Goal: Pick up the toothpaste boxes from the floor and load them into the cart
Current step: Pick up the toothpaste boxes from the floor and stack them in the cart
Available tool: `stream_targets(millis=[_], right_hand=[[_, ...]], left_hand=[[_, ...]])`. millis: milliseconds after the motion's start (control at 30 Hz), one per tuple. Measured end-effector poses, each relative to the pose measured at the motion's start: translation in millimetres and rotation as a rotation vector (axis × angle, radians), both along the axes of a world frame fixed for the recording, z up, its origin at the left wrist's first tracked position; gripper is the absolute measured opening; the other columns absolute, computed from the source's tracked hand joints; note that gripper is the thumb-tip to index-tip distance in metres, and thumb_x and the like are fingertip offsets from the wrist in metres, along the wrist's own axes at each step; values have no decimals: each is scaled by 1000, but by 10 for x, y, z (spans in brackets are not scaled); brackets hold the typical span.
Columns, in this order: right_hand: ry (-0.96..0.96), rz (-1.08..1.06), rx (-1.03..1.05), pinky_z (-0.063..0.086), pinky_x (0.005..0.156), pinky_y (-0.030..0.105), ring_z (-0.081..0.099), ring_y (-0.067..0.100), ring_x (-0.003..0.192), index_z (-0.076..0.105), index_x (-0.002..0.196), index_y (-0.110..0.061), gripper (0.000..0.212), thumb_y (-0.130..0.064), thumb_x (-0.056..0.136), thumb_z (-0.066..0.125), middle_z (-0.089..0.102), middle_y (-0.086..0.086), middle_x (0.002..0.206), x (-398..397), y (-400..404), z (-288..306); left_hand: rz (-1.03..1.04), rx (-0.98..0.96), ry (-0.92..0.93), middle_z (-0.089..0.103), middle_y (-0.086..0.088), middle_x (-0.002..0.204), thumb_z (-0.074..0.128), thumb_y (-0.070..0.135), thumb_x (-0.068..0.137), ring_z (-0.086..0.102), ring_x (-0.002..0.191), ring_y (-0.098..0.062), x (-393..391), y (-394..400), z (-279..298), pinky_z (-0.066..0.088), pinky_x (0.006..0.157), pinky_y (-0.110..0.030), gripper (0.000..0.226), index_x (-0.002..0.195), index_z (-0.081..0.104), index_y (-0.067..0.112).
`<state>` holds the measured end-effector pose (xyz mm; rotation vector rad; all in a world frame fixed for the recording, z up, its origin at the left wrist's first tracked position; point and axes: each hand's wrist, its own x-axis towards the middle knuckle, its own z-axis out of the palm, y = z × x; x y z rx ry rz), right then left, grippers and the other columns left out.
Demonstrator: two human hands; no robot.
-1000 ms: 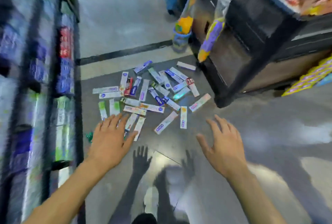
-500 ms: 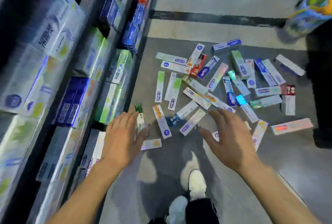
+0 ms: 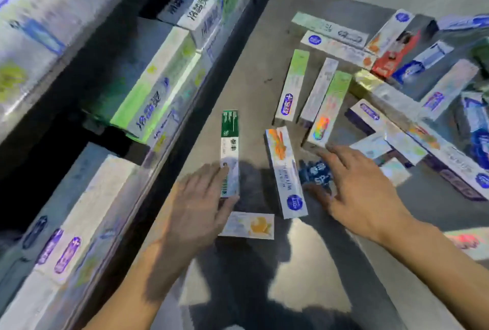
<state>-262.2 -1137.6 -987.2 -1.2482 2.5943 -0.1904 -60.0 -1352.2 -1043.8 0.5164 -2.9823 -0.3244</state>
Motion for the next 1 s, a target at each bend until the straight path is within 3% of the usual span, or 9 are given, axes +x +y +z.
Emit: stream_targets(millis=[233,400,533,700,800,900,1000], right_hand=[[58,102,-3,44,103,46,54,41,120,55,135,-5,77,-64,89,39,58,21,132,118,-304,-970],[88,106,63,43,108,48,51,43,124,50,138,-5,84,-69,88,31,55,23,134,105,-349,-1116],[113,21,82,27,119,50,38,41,139,44,145,-5,84,-69,90,42,50,22,144,128,-437,-1188],[83,-51,98,23,121,47,35,37,140,36,147,-9,85,-69,89,50,47,19,147,151,-552,-1295],[41,-106,78,30,114,45,41,37,132,38,146,-9,82,-63,87,58,51,20,140,220,-566,-1356],[24,-105,50,41,99,44,52,39,114,45,142,-5,72,-47,86,63,60,21,123,305,-534,-1373],[61,-44,66,45,91,43,55,39,107,48,140,-5,66,-38,85,64,63,20,118,393,-477,-1377]], left_hand=[[-41,-26,-47,58,-14,141,43,52,96,54,131,-33,101,-164,-783,47,107,-51,63,138,57,7],[-92,-62,-82,55,-16,140,47,55,96,55,126,-34,379,-105,-836,47,105,-46,64,140,52,8],[-34,-27,-160,59,-13,133,47,65,90,58,118,-31,523,99,-843,49,98,-43,76,139,54,9],[-73,26,-159,57,-9,137,54,73,84,56,121,-24,522,81,-913,39,106,-36,87,146,46,12],[-128,19,-187,57,-6,137,57,73,84,56,122,-22,509,49,-942,41,105,-35,88,150,40,18],[-96,14,-198,60,-5,130,57,71,84,61,110,-23,518,91,-946,50,92,-38,86,150,41,18],[-48,1,-193,61,-2,120,58,70,83,59,101,-23,559,190,-969,49,82,-36,80,143,48,19]])
